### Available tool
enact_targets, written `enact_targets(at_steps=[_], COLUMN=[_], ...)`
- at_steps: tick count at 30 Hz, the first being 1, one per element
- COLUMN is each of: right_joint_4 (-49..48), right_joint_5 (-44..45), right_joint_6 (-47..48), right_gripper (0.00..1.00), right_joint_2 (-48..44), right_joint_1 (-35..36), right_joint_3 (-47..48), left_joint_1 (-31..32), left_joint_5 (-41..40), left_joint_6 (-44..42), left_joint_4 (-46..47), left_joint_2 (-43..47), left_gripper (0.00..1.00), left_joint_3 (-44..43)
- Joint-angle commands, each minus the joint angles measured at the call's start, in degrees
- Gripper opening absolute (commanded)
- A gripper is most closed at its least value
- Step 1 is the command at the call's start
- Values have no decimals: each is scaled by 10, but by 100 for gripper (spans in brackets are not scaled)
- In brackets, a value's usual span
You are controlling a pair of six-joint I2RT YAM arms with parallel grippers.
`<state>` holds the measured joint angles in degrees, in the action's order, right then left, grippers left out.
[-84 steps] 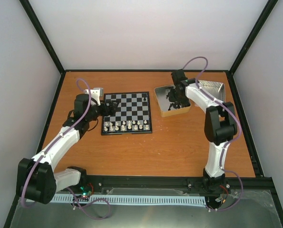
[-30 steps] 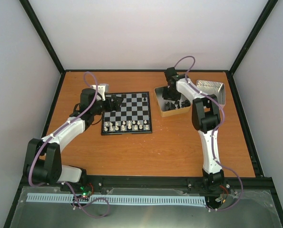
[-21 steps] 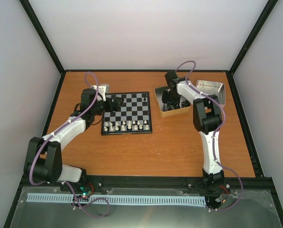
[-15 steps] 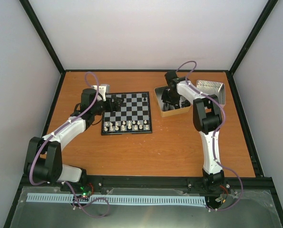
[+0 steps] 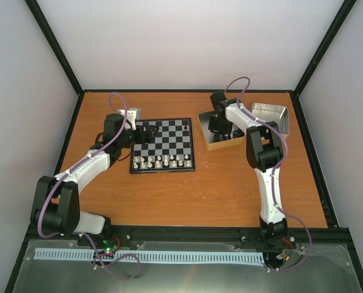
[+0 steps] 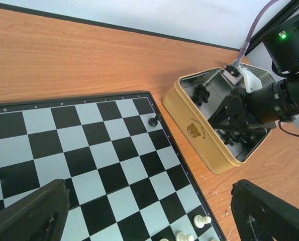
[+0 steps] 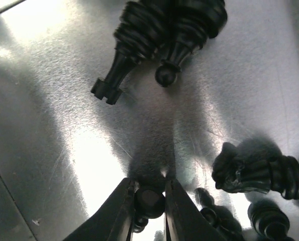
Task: Set up the chess pieces on the board
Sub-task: Pick up the chess piece from the storage box.
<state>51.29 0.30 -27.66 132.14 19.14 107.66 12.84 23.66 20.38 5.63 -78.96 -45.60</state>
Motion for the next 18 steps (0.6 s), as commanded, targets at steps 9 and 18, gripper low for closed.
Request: enact_targets(at_steps=[9, 18], right_joint_4=[-92, -243], right_joint_5=[-62, -251], right_joint_6=[-70, -271], right_gripper=[12, 12], right_joint_2=[-55, -187], right_joint_1=[-7, -10], right_joint_3=[-19, -165], left_joint_1=[2, 84], left_joint_5=[37, 33], left_joint_6=[-7, 7], left_joint_4=[37, 76], left_joint_2=[16, -25], left_gripper=[93, 87], left_joint_3=[-17, -62])
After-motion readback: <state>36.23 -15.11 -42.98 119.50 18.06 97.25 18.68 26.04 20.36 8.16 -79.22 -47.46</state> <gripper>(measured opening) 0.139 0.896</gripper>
